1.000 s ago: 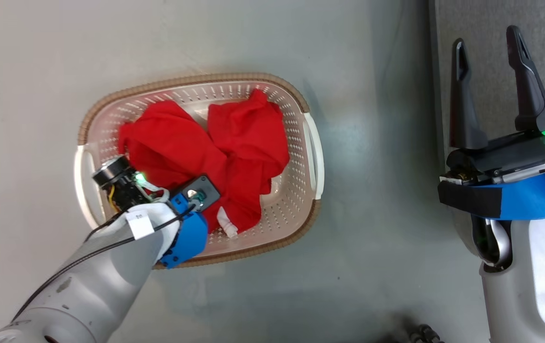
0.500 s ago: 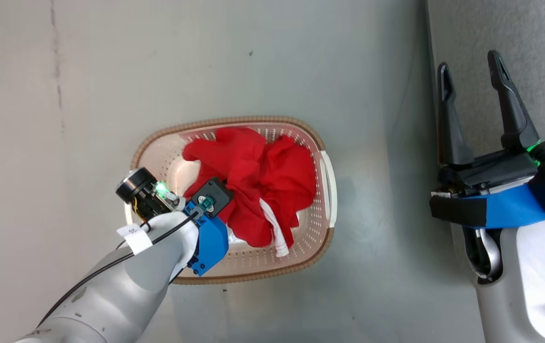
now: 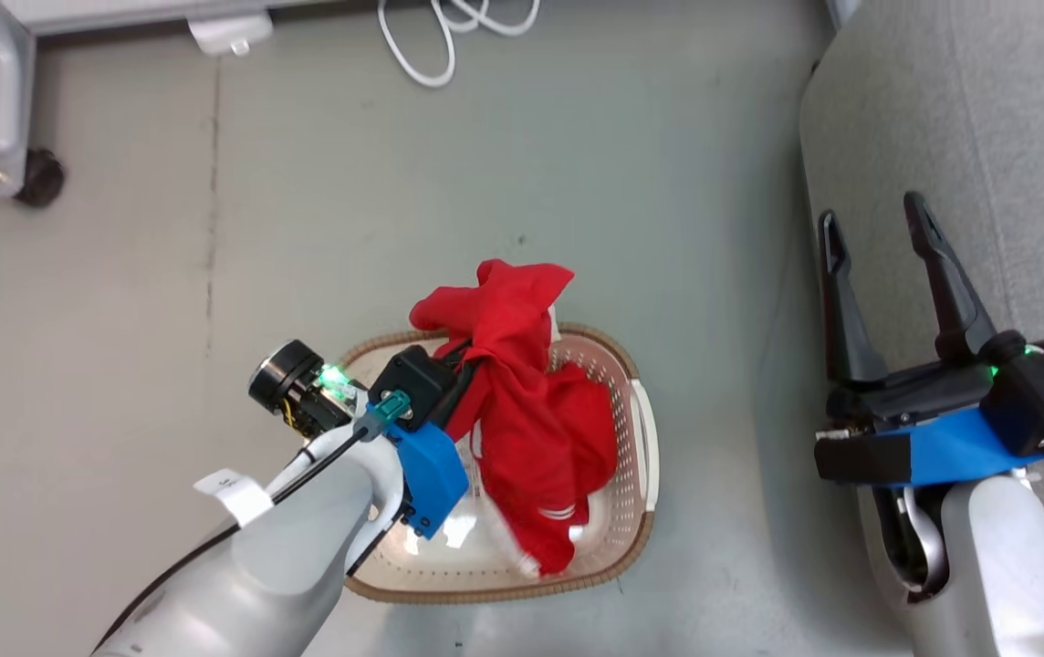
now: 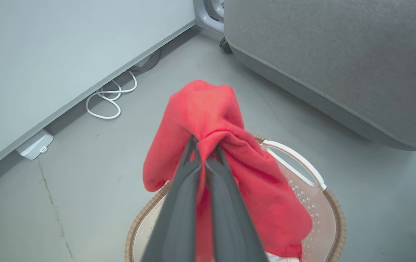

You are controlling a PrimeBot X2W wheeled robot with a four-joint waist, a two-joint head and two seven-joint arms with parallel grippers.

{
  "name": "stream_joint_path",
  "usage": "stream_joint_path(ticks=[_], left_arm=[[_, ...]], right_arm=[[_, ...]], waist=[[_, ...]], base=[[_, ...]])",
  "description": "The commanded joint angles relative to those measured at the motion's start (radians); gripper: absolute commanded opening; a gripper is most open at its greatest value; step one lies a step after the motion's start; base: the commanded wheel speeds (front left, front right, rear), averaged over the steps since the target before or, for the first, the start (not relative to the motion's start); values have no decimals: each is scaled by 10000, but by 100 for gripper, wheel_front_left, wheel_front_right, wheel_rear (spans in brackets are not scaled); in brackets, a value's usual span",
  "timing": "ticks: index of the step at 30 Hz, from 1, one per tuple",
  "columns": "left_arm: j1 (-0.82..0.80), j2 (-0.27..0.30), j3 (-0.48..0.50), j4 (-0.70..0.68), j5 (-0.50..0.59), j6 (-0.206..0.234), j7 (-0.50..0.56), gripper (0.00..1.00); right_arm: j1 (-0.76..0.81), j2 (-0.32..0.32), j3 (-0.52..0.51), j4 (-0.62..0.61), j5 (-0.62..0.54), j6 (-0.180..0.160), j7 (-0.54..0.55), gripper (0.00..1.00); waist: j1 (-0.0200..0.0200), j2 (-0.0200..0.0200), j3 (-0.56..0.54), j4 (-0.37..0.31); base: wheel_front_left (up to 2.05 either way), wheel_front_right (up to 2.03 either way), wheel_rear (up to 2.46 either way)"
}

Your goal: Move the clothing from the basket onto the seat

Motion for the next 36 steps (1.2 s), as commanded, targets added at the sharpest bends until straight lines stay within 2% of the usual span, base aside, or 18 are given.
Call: stream_joint_path(ticks=[1, 11, 20, 27, 36], left_arm=[[236, 103, 277, -311, 128, 112, -50, 0], [1430, 283, 2538, -2434, 660, 208, -51, 0], [1906, 289, 4182, -3663, 1019, -37, -50, 0], [2125, 291, 4616, -4124, 980, -229, -51, 0], [2291, 323, 4559, -4248, 934, -329, -51, 0]], right_arm=[[204, -32, -6, 57, 79, 5, -35, 100], [996, -33, 149, 340, 311, 5, -35, 100], [1681, -34, 185, 519, 455, 5, -35, 100], [2123, -32, 241, 596, 629, 5, -33, 100], [2446, -32, 267, 611, 767, 5, -33, 100]], waist=[[2, -1, -555, 127], [2, -1, -2002, 192], [2, -1, -2975, 251], [2, -1, -3611, 189], [2, -1, -4017, 113]], base=[[0, 0, 0], [0, 0, 0], [0, 0, 0], [0, 0, 0], [0, 0, 0]])
